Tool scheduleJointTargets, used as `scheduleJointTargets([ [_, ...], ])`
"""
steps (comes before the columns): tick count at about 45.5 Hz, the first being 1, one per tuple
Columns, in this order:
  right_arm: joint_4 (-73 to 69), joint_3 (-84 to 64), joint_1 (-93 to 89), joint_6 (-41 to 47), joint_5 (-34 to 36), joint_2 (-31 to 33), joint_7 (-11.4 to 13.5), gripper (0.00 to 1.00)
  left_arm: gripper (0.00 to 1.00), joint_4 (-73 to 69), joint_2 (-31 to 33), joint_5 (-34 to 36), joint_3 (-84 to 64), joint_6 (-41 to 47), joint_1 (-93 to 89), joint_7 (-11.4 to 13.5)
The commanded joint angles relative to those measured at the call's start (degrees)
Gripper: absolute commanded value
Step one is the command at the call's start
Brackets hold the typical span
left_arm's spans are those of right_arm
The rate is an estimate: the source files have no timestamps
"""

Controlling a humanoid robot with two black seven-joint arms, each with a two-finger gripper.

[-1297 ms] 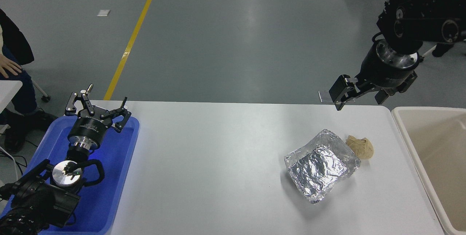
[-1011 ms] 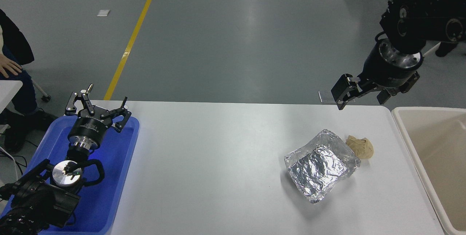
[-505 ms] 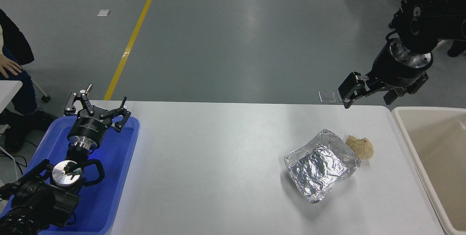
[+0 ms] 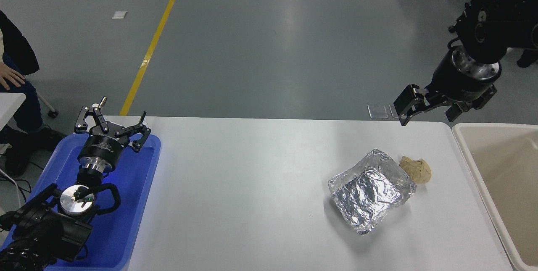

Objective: Pick up foil plate and place in dustbin

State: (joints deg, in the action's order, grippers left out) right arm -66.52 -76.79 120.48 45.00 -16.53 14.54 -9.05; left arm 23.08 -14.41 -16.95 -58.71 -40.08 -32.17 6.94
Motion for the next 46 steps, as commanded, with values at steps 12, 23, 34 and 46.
scheduleJointTargets([
  [12,11.75,-0.2,-15.34,0.0,1.58,-2.41,0.09,1.0,1.0,0.04,0.0,0.08,0.0,-0.17,0.0,0.01],
  [23,18.62,2.61,-24.58,0.0,3.17,-2.15,0.09,1.0,1.0,0.04,0.0,0.08,0.0,-0.17,0.0,0.01],
  [34,25.03,6.92,-32.94,0.0,6.24,1.19,0.09,1.0,1.0,0.04,0.0,0.08,-0.09,-0.17,0.0,0.01],
  [46,26.88,8.59,-38.21,0.0,12.39,1.72,0.17,1.0,1.0,0.04,0.0,0.08,-0.09,-0.09,0.0,0.01],
])
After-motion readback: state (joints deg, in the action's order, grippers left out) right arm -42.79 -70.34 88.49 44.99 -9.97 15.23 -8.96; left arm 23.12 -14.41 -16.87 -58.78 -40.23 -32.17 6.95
